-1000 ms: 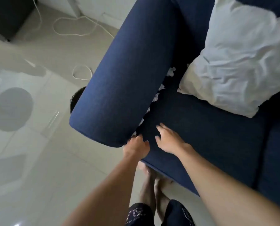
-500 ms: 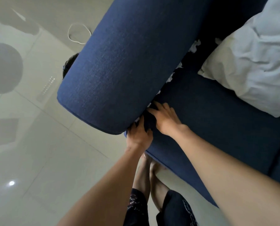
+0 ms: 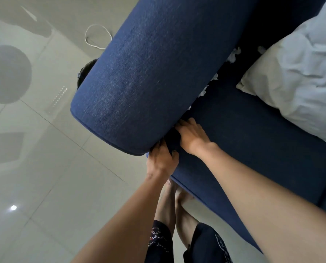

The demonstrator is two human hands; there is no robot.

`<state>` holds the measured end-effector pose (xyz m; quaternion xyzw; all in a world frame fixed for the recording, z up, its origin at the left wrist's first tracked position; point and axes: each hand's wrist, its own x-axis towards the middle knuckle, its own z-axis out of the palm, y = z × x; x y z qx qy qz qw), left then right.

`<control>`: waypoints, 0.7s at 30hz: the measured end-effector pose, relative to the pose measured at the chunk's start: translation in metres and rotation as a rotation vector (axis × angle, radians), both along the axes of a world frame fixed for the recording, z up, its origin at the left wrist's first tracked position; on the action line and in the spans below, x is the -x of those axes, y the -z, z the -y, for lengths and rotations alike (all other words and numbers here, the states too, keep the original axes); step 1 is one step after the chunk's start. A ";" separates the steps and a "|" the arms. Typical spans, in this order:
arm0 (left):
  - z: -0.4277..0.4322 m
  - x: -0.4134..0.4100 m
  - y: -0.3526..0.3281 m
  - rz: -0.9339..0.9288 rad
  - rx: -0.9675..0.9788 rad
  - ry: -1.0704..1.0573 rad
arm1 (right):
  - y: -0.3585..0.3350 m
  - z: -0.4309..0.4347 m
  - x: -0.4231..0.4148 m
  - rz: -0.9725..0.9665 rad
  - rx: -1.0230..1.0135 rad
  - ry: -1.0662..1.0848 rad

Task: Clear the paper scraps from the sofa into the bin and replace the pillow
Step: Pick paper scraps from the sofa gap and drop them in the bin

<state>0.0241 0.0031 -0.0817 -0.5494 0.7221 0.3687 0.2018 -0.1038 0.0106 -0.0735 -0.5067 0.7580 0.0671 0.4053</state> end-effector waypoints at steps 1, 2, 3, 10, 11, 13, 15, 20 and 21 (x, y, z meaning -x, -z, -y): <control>0.000 0.000 -0.001 -0.003 -0.003 -0.006 | -0.001 -0.001 0.001 0.009 0.017 0.019; 0.000 0.000 -0.003 -0.003 -0.006 -0.009 | -0.003 -0.003 0.001 0.020 0.034 0.043; 0.000 0.000 -0.005 -0.002 -0.009 -0.013 | -0.003 -0.005 0.001 0.033 0.054 0.067; -0.001 0.001 -0.013 0.053 -0.022 0.006 | -0.009 -0.028 -0.002 0.097 0.230 0.195; 0.000 0.002 -0.014 0.065 -0.036 0.003 | -0.010 -0.031 -0.002 0.101 0.236 0.206; 0.004 0.006 -0.014 0.098 -0.068 -0.003 | -0.010 -0.034 -0.003 0.097 0.238 0.220; 0.005 0.010 -0.015 0.141 -0.085 -0.010 | -0.011 -0.038 -0.004 0.088 0.238 0.228; 0.004 0.008 -0.022 0.170 -0.038 -0.013 | -0.014 -0.052 -0.007 0.068 0.319 0.394; 0.003 0.006 -0.024 0.151 -0.006 -0.007 | -0.015 -0.055 -0.007 0.051 0.335 0.441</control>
